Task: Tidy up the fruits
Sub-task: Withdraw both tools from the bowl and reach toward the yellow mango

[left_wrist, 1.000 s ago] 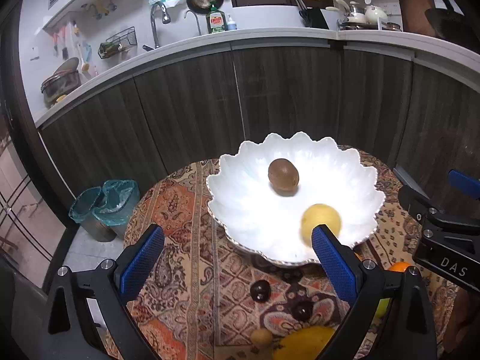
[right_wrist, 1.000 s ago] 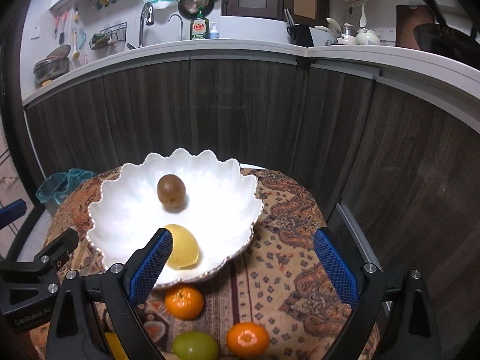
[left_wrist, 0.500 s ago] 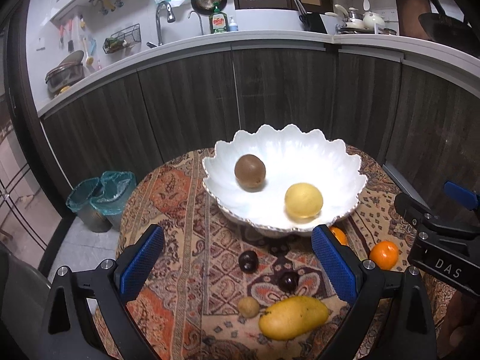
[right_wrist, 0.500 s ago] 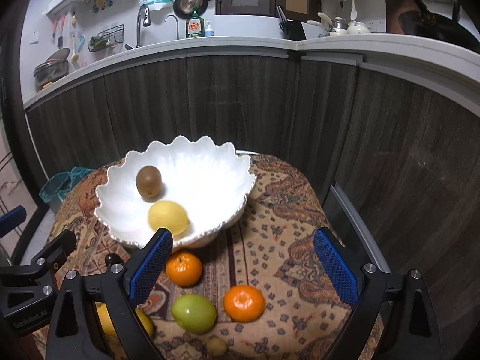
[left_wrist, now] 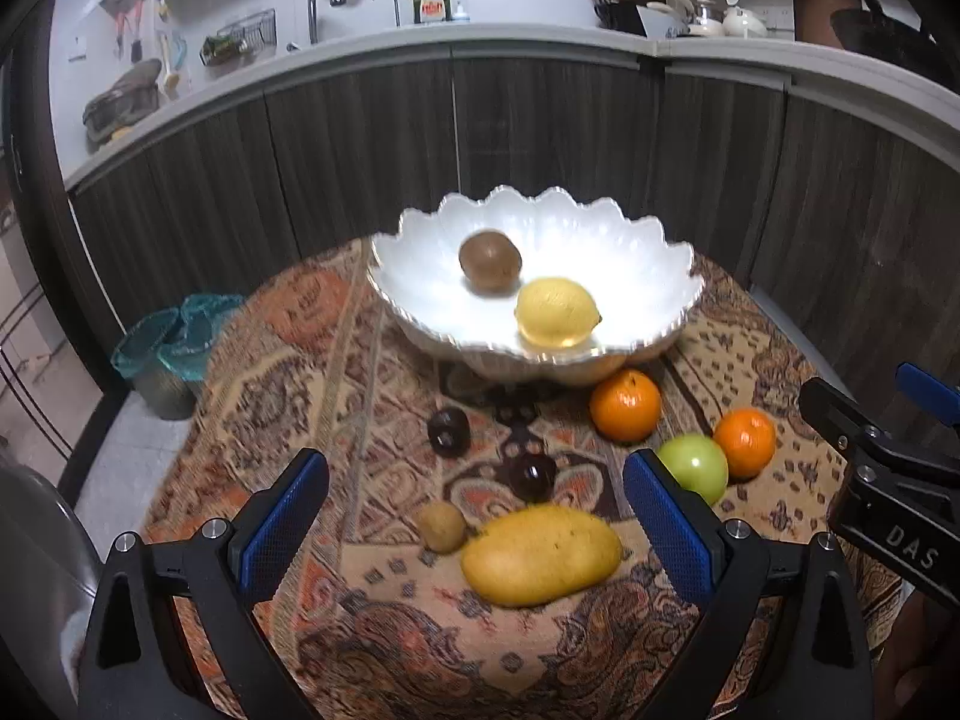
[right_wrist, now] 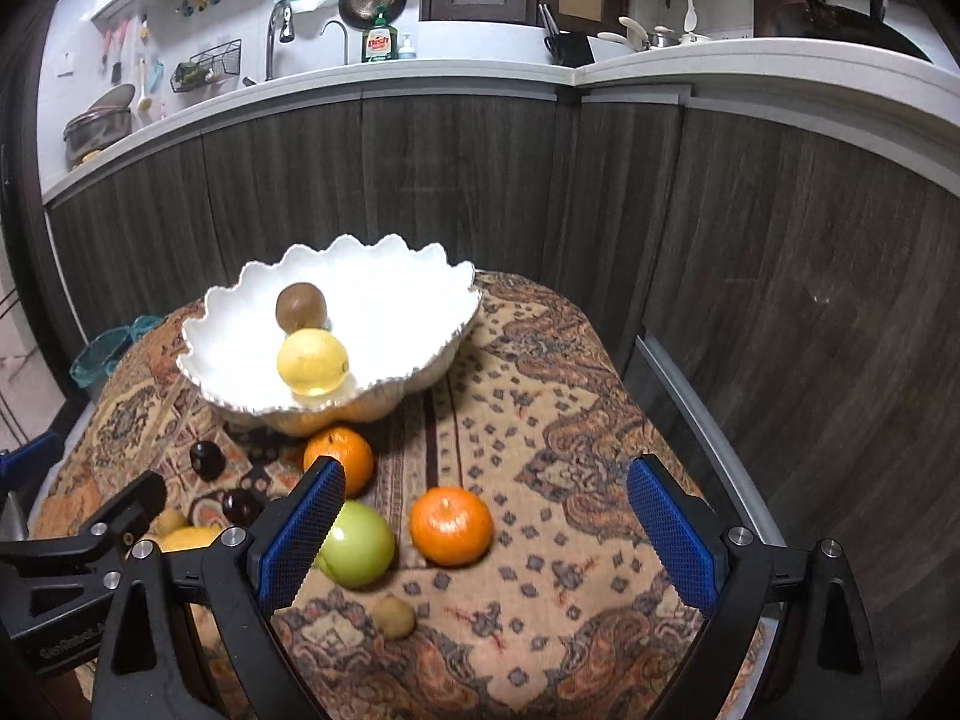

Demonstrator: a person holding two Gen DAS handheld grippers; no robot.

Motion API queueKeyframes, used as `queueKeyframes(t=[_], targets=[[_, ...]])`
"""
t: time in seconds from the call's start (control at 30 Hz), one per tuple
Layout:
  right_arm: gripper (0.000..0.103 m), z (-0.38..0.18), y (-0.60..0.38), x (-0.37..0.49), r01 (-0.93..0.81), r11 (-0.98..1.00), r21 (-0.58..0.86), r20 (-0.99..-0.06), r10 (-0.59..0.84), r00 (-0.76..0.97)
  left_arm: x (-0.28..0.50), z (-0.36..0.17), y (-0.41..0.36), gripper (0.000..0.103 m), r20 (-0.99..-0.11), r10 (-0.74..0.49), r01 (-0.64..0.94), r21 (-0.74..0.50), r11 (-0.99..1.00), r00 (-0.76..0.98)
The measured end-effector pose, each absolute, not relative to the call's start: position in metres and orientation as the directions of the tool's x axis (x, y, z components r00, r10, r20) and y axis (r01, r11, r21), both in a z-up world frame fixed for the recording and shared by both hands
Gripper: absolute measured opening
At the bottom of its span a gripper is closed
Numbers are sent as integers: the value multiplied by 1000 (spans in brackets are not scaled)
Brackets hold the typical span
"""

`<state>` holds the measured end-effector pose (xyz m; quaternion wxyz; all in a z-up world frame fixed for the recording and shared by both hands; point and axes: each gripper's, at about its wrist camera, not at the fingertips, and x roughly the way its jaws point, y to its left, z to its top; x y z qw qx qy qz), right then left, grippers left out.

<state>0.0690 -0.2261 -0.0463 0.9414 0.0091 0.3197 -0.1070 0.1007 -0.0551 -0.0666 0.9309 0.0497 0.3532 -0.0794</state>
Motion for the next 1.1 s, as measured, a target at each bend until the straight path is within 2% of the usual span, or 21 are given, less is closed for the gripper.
queueKeyframes(t=[0.7, 1.0, 1.1], targets=[[96, -103, -245, 61, 223, 974, -28, -678, -183, 712, 108, -121, -83, 97, -738, -83, 215, 87, 973, 670], [96, -112, -247, 62, 221, 975, -24, -691, -176, 701, 112, -131, -87, 90, -757, -87, 228, 84, 970, 648], [96, -113, -248, 63, 219, 975, -17, -694, -170, 700, 110, -131, -89, 85, -755, -90, 240, 91, 967, 649]])
